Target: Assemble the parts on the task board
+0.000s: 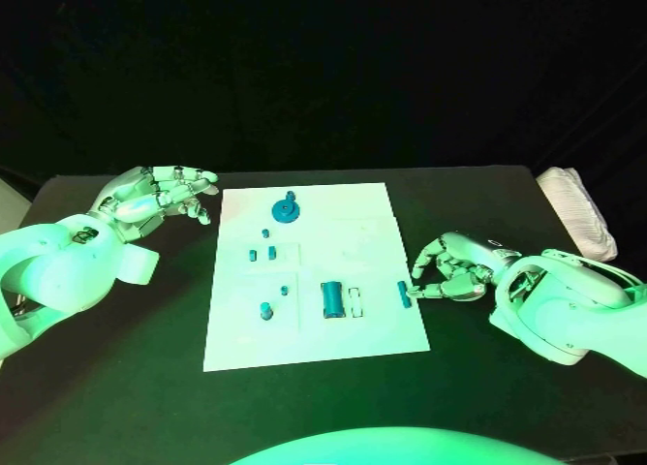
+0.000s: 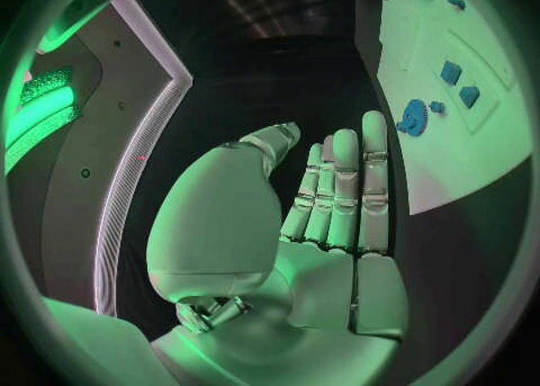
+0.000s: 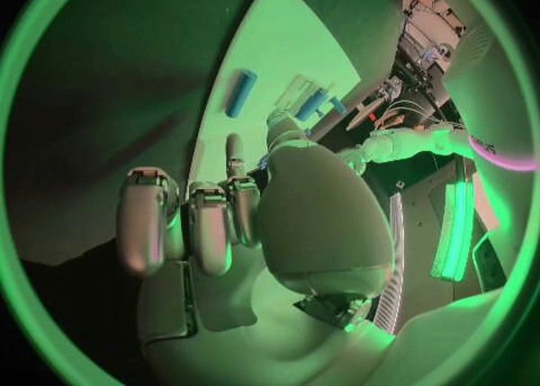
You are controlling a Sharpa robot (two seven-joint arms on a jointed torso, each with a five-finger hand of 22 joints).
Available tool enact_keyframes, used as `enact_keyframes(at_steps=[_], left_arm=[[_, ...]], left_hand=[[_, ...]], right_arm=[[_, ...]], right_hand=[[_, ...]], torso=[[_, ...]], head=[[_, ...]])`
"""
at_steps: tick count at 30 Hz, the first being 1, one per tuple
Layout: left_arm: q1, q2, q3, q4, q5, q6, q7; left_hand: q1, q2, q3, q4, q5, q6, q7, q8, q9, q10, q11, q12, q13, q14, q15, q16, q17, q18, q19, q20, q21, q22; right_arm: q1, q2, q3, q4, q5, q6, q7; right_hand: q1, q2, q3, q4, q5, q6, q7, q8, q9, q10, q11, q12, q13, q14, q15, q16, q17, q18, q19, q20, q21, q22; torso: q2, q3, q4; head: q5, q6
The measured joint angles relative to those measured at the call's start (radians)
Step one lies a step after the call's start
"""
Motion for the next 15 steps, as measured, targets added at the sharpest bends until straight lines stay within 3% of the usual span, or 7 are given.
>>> enact_keyframes(at_steps=[6,15], left_arm=[[0.0,-0.002,0.0,0.001,0.0,0.001,0.001],[-0.001,-0.005,0.0,0.003,0.0,0.002,0.001]], left_hand=[[0.0,0.0,-0.003,0.003,0.0,0.0,0.0,0.0,0.0,0.0,0.0,0.0,0.0,0.0,0.0,0.0,0.0,0.0,0.0,0.0,0.0,-0.001],[0.0,0.0,-0.003,0.003,0.0,0.0,0.0,0.0,0.0,0.0,0.0,0.0,0.0,0.0,0.0,0.0,0.0,0.0,0.0,0.0,0.0,-0.001]], right_arm=[[-0.026,0.031,-0.002,-0.01,-0.05,0.0,-0.054],[-0.041,0.068,-0.002,-0.031,-0.098,-0.006,-0.113]], right_hand=[[-0.017,0.004,-0.005,0.0,-0.004,0.005,-0.005,0.002,0.001,0.0,0.0,-0.003,0.0,0.0,0.0,0.0,0.0,0.0,0.0,0.0,0.0,0.0],[-0.031,0.008,-0.005,0.0,-0.004,0.015,-0.008,0.008,0.004,0.0,0.0,-0.003,0.0,0.0,0.0,0.0,0.0,0.0,0.0,0.0,0.0,0.0]], torso=[[0.001,-0.0001,0.001],[0.002,-0.0007,0.0013]], head=[[0.001,-0.002],[0.004,-0.007]])
